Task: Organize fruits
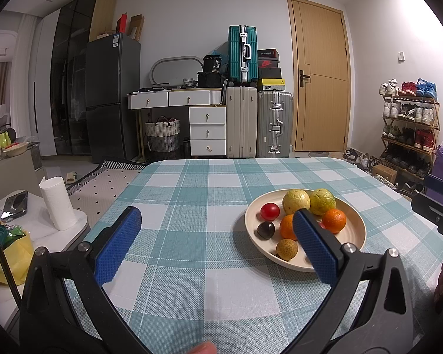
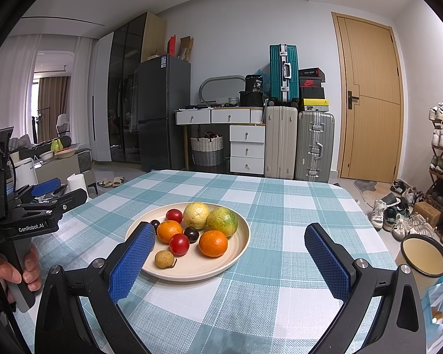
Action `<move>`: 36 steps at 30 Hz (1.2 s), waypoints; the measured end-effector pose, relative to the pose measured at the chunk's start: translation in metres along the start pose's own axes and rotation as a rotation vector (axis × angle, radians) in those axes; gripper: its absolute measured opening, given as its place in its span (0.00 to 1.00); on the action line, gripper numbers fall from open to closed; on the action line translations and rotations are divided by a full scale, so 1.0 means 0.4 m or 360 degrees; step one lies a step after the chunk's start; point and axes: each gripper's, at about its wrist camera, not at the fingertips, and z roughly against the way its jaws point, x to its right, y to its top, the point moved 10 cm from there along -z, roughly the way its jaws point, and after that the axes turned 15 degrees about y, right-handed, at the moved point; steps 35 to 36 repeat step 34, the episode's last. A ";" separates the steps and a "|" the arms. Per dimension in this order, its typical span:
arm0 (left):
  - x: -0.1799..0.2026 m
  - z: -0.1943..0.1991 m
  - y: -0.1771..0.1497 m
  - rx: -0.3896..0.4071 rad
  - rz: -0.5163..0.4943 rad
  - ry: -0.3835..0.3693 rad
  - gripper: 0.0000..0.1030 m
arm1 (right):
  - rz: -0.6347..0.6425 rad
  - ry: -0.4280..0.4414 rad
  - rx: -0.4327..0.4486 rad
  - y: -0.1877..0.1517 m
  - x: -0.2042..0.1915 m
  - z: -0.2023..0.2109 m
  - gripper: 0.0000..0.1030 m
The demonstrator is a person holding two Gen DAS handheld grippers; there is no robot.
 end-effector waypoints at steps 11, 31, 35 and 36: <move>0.000 0.001 0.001 -0.0001 -0.0001 0.0000 0.99 | 0.0000 0.0000 0.0000 0.001 0.000 0.001 1.00; 0.010 -0.007 -0.012 -0.0015 -0.0039 -0.0004 0.99 | -0.0001 0.0000 -0.0001 0.001 0.000 0.001 1.00; 0.010 -0.011 -0.010 -0.0020 -0.0018 -0.0052 0.99 | -0.0002 0.0000 -0.0001 0.001 0.001 0.000 1.00; 0.010 -0.011 -0.010 -0.0020 -0.0018 -0.0052 0.99 | -0.0002 0.0000 -0.0001 0.001 0.001 0.000 1.00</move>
